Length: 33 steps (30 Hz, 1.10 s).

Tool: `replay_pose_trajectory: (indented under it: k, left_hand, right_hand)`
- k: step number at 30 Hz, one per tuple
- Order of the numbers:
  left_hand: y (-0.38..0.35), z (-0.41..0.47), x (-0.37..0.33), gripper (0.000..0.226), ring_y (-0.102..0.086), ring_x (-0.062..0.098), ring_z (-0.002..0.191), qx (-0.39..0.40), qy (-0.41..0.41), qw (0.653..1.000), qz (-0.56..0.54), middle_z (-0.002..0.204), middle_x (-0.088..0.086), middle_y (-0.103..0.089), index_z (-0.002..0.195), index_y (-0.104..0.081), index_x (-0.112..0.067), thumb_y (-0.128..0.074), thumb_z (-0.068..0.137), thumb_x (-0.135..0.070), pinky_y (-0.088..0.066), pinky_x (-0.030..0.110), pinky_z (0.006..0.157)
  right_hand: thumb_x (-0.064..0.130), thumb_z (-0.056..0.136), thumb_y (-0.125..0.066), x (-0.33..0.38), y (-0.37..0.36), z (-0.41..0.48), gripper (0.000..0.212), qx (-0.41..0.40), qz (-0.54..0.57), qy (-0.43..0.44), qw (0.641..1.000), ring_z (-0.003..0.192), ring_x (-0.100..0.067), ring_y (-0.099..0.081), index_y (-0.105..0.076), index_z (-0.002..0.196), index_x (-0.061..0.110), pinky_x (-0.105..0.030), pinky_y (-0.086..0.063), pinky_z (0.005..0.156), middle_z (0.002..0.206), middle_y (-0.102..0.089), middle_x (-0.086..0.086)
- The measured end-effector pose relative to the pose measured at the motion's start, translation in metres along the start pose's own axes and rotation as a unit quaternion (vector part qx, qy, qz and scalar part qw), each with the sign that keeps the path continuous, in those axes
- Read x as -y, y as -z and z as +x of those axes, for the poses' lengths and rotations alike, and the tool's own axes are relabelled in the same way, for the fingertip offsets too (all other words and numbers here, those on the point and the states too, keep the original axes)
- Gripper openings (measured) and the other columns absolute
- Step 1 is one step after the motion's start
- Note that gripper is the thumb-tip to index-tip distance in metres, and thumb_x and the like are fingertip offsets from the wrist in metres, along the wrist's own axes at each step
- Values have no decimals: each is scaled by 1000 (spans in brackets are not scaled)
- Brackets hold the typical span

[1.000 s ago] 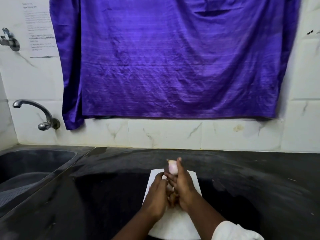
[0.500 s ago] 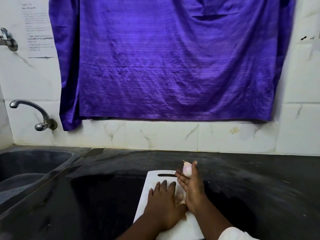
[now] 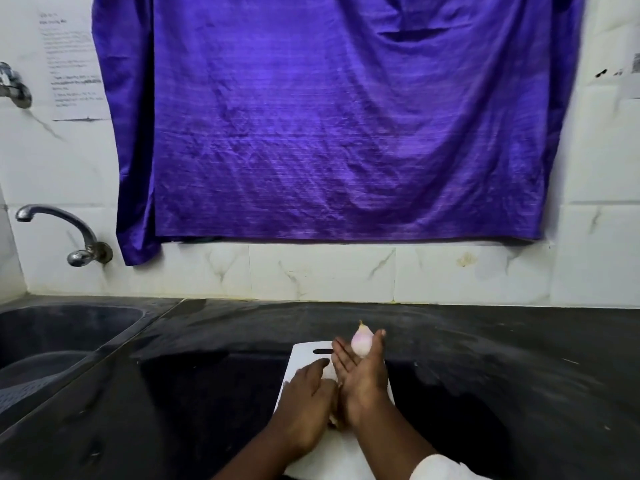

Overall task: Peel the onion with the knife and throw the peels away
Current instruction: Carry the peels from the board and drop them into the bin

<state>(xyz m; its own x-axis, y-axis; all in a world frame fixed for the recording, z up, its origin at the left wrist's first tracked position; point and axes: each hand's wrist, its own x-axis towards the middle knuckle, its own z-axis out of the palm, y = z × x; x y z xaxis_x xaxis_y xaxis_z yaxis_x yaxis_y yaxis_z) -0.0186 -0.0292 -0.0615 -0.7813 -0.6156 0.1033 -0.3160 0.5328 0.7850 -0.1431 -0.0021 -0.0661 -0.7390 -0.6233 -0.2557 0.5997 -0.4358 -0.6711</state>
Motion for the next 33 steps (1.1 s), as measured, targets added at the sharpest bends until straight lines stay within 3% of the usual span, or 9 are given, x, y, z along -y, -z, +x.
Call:
replay_pose_trajectory:
  k: [2,3,5,8,13,18,26,29,33]
  left_hand:
    - [-4,-4,7,54,-20,16,158,26,-1,995,100,167,-3,-32,156,-31,-34,-36,103,-45,-13,45,130]
    - [-6,-5,9,66,-7,18,162,32,-8,990,134,173,0,-19,162,-19,-33,-37,101,-50,-8,46,131]
    - [-11,-6,8,83,8,25,163,43,-13,981,191,176,4,0,164,-6,-34,-43,95,-60,-3,50,131]
    - [-20,-1,3,100,14,31,161,47,-12,966,253,175,8,10,165,2,-35,-48,87,-73,-2,52,131]
    - [-23,12,8,93,2,34,162,32,-21,949,313,174,13,-7,163,-9,-35,-45,87,-74,-8,50,131]
    - [-23,19,15,73,-38,30,140,-50,-35,924,377,149,4,-45,149,-33,-37,-35,88,-77,-32,44,113]
    - [-23,20,6,49,-44,30,125,-56,-30,912,404,136,5,-46,130,-45,-30,-32,96,-64,-43,44,95]
    - [-22,20,1,42,-51,32,120,-37,-54,916,396,136,8,-47,134,-42,-27,-32,102,-54,-46,43,91]
    - [-24,21,-5,46,-62,37,110,-12,-92,914,395,128,12,-58,146,-38,-21,-37,104,-40,-47,42,84]
  right_hand:
    - [68,94,-41,11,2,4,84,8,67,27,997,117,-35,-63,-50,140,-2,-40,-43,109,107,-70,-22]
    - [67,95,-41,18,5,5,82,13,75,37,996,116,-36,-62,-49,139,-3,-41,-42,111,109,-69,-23]
    - [66,96,-40,26,14,5,76,22,70,54,996,118,-36,-62,-54,130,-1,-43,-40,115,116,-68,-24]
    - [66,95,-40,28,23,2,73,15,40,66,997,122,-36,-63,-56,123,1,-43,-41,116,127,-66,-28]
    - [66,95,-41,28,26,1,66,22,41,65,997,124,-36,-62,-60,108,4,-44,-40,117,129,-66,-28]
    - [66,96,-40,28,26,-3,64,30,31,59,997,124,-33,-61,-61,101,6,-41,-37,119,127,-66,-25]
    - [69,94,-38,23,24,-2,72,36,-49,60,996,115,-30,-63,-66,111,5,-40,-36,118,110,-74,-16]
    - [70,94,-37,22,23,-2,70,38,-81,39,995,119,-30,-60,-69,103,8,-39,-36,114,105,-74,-14]
    - [69,93,-42,19,16,-10,76,34,-79,35,996,111,-30,-68,-70,116,2,-41,-49,100,112,-76,-21]
